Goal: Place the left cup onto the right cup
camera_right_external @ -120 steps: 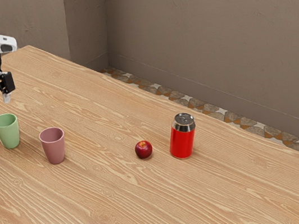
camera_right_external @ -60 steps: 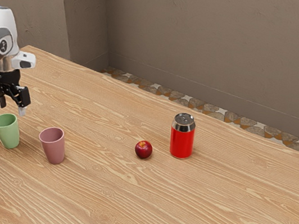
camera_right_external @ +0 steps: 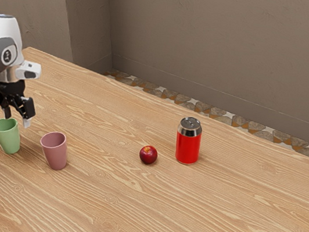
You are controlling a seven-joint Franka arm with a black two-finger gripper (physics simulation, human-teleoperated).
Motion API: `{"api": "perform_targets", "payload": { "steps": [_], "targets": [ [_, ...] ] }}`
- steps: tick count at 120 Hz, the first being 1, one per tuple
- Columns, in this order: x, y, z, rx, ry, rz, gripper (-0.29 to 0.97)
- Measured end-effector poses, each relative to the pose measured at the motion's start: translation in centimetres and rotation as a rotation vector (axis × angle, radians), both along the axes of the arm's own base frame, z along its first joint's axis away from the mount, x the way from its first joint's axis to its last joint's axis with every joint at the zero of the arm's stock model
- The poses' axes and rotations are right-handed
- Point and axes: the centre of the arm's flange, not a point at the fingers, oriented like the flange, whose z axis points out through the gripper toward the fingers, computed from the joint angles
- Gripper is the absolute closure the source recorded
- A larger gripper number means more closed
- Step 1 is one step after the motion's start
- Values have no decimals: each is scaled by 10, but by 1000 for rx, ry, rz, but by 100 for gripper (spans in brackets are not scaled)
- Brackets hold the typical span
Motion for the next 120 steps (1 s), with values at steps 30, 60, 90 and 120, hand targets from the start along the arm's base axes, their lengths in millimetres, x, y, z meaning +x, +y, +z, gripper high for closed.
{"api": "perform_targets", "payload": {
  "steps": [30, 60, 90, 120],
  "targets": [
    [-11, 0, -2, -4, -12, 11, 2],
    [-12, 13, -14, 4, -4, 33, 3],
    [-15, 26, -25, 11, 1, 53, 3],
    [-10, 28, -53, 15, 29, 51, 3]
  ]
}}
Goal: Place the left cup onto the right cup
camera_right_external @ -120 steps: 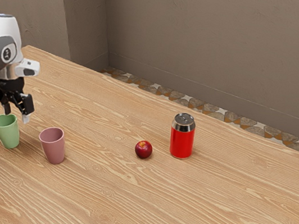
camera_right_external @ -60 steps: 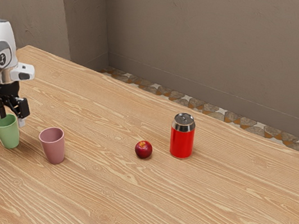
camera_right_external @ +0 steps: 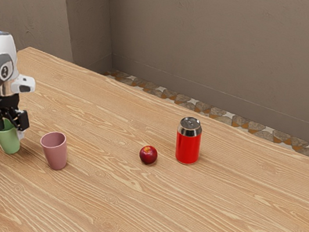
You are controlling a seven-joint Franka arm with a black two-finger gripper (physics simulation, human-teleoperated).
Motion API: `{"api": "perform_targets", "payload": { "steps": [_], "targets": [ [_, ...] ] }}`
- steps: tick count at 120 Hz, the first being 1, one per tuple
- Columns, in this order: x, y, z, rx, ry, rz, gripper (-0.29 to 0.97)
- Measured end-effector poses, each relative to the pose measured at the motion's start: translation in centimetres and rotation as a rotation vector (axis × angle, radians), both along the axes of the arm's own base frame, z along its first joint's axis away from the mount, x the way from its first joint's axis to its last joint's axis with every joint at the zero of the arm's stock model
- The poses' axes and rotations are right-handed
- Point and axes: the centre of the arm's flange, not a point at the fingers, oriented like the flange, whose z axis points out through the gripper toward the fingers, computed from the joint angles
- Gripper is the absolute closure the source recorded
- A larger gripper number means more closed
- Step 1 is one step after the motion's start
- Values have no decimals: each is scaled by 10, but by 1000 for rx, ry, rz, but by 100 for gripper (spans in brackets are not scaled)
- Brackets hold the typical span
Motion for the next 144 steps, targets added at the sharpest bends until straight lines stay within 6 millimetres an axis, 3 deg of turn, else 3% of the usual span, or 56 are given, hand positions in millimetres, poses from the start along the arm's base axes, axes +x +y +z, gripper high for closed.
{"api": "perform_targets", "payload": {
  "steps": [20, 75, 104, 120, 144],
  "targets": [
    [4, 1, -12, 5, 6, -3, 8],
    [10, 3, -7, 17, -13, -3, 62],
    [11, 2, -4, 21, -19, -7, 74],
    [12, -1, 7, 33, -36, -20, 76],
    [17, -12, 48, 51, -101, -42, 78]
  ]
}}
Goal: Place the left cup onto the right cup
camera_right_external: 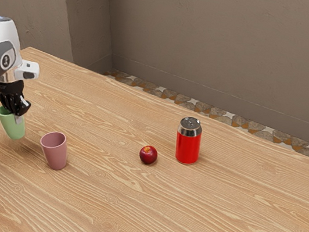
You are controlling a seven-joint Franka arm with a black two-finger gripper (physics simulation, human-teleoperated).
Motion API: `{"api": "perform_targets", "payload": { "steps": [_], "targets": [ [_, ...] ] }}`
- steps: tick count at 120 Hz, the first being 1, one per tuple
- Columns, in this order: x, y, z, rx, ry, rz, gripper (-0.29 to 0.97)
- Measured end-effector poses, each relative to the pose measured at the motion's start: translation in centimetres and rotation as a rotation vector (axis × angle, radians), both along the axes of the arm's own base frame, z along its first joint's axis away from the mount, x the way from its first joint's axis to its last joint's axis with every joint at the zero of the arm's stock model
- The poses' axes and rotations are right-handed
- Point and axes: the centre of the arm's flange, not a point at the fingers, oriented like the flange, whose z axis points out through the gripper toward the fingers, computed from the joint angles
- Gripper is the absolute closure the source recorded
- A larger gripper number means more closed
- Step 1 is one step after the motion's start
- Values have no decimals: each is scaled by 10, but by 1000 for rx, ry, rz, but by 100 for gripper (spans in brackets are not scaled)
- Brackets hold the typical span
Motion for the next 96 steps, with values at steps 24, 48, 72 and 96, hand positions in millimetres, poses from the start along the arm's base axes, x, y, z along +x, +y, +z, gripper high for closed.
{"api": "perform_targets", "payload": {
  "steps": [24, 48, 72, 96],
  "targets": [
    [-2, -16, 42, -3, -41, -24, 78],
    [-7, -33, 72, -14, -49, -51, 78],
    [-5, -50, 78, -23, -30, -83, 78],
    [4, -85, 87, -22, -30, -154, 78]
  ]
}}
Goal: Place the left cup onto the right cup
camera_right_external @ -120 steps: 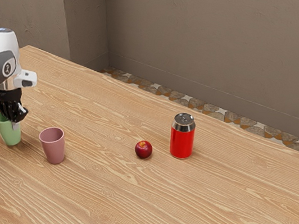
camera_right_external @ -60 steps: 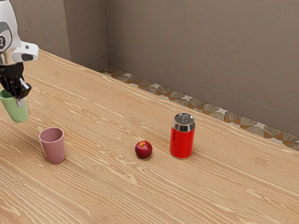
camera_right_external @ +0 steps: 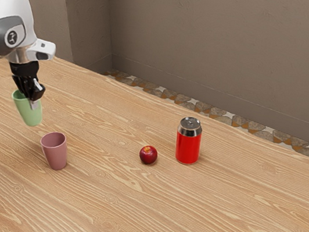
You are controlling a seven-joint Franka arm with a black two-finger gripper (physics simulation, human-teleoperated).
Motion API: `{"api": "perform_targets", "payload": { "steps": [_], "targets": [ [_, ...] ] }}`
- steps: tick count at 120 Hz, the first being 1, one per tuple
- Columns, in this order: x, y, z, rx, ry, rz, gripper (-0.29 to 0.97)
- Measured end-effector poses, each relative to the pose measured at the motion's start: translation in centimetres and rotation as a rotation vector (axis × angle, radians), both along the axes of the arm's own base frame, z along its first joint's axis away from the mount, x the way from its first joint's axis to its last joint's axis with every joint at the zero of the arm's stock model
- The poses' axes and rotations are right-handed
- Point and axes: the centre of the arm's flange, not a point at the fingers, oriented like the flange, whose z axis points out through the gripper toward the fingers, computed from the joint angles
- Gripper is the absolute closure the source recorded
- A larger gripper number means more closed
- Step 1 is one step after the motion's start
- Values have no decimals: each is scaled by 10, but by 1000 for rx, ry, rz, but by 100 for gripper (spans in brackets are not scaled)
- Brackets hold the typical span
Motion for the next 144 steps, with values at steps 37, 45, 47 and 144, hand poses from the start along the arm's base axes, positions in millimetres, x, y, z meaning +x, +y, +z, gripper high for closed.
{"api": "perform_targets", "payload": {
  "steps": [37, 45, 47, 144],
  "targets": [
    [-4, -33, 13, -4, -1, -62, 78],
    [-6, -40, 14, -6, 3, -74, 78],
    [-6, -42, 13, -7, 6, -78, 78],
    [9, -76, -25, -6, 81, -134, 78]
  ]
}}
